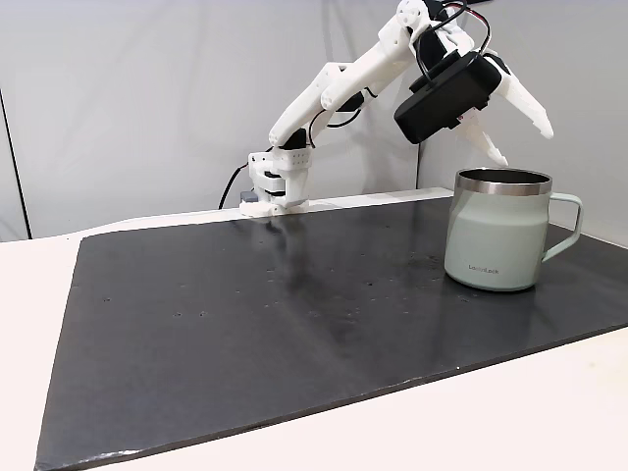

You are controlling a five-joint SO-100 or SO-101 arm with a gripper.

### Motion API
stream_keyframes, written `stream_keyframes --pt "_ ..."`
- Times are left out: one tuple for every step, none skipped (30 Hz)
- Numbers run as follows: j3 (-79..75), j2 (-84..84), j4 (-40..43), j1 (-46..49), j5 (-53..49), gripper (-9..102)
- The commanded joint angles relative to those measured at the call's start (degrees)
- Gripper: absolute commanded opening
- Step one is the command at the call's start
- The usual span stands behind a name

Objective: Grasp a pengrip and put it in the cup.

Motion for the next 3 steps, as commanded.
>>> stream_keyframes --pt "-3.0 0.9 0.4 0.9 0.4 22" --pt "-3.0 0.9 0.7 0.9 0.4 22" --pt "-3.2 0.9 1.0 1.0 0.4 22"
